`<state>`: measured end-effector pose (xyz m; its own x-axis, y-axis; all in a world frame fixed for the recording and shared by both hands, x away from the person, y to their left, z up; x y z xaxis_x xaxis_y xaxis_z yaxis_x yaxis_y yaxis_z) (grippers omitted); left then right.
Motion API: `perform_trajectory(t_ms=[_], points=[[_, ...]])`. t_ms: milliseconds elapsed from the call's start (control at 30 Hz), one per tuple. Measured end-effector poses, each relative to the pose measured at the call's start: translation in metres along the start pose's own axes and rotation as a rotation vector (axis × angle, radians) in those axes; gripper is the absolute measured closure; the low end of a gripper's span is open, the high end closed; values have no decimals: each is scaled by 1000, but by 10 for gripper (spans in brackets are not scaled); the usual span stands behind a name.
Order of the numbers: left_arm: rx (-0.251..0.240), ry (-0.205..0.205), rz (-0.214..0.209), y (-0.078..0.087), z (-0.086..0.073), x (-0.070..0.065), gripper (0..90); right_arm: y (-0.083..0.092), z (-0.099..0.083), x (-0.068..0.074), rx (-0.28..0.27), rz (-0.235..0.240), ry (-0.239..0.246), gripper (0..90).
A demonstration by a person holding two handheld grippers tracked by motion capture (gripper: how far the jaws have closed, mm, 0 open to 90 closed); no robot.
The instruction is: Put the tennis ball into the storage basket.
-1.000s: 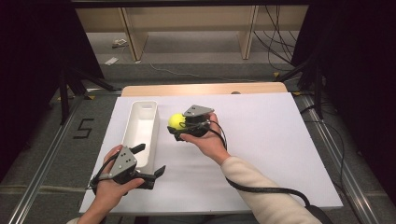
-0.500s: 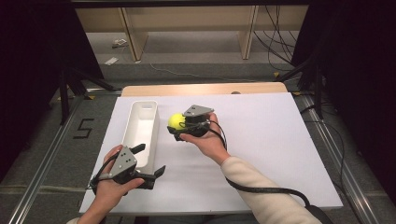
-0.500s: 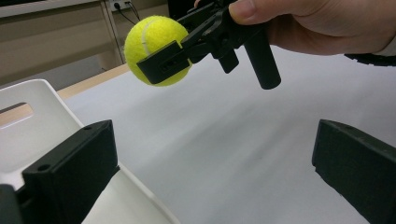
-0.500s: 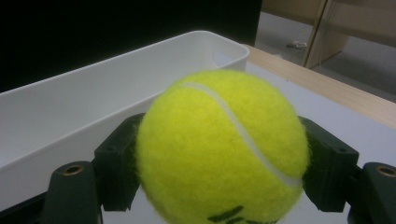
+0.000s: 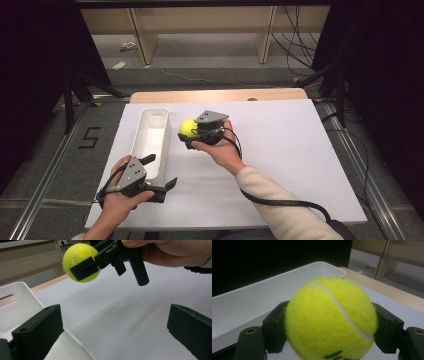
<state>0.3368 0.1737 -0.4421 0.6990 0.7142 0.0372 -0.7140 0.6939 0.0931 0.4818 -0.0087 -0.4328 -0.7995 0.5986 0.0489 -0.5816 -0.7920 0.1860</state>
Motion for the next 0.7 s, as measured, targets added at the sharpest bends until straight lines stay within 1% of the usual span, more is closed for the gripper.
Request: perform_trajectory(t_ms=[133,700], points=[[-1,1,-1,0,0,0,0,-1,-1,2,6,6,0,265],[-1,3,0,0,0,1,0,-1,-1,1,13,-4,0,265]])
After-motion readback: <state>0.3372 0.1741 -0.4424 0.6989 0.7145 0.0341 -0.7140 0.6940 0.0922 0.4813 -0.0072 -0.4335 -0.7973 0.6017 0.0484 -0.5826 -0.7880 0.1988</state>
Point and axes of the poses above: each handheld gripper's, and its own axes: y roughly backward along the jaws, z roughly out of its top, x roughly to its left, the point moved 3 cm from there along -y, roughly forward along the jaws, and after that the axes turned 13 degrees about -x, right-handed, at the moved point
